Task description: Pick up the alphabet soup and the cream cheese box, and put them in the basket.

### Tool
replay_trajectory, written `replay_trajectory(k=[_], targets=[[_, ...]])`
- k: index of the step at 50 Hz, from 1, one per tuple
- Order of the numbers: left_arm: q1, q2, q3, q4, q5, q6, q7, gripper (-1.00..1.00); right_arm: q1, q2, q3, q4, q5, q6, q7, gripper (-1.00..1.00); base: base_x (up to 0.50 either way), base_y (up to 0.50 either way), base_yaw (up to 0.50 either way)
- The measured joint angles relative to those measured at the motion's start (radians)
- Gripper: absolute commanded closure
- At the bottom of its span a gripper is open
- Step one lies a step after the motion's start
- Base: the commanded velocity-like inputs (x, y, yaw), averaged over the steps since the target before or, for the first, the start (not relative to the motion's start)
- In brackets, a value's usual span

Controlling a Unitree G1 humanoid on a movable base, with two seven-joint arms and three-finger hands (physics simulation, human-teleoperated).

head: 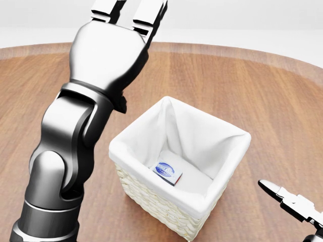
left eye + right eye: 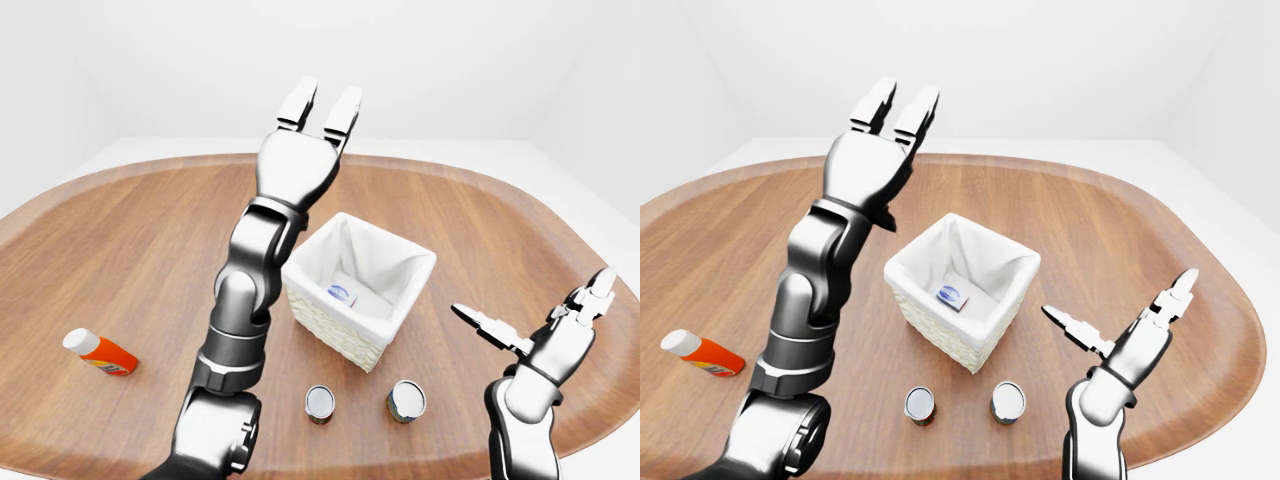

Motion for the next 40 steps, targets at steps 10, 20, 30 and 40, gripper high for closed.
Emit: replay_trajectory(k=[10, 20, 30, 40], targets=[[0.047, 0.054, 0.053, -0.091, -0.22, 0.049, 0.062, -1.0, -0.001, -0.001, 0.0, 0.002, -0.001, 0.0, 0.0, -1.0, 0.0, 0.0, 0.0], [0.122, 0.111, 0.107, -0.178, -0.407, 0.103, 0.14, -1.0, 0.0, -0.001, 0.002, 0.004, -0.003, -0.003, 0.0, -1.0, 0.0, 0.0, 0.0], [0.17, 0.177, 0.176, -0.269, -0.575, 0.172, 0.183, -1.0, 0.001, 0.0, 0.003, 0.003, -0.007, -0.004, 0.0, -1.0, 0.0, 0.0, 0.0], [0.214, 0.245, 0.236, -0.305, -0.693, 0.172, 0.21, -1.0, 0.001, 0.0, 0.003, 0.003, -0.009, -0.007, 0.0, -1.0, 0.0, 0.0, 0.0]])
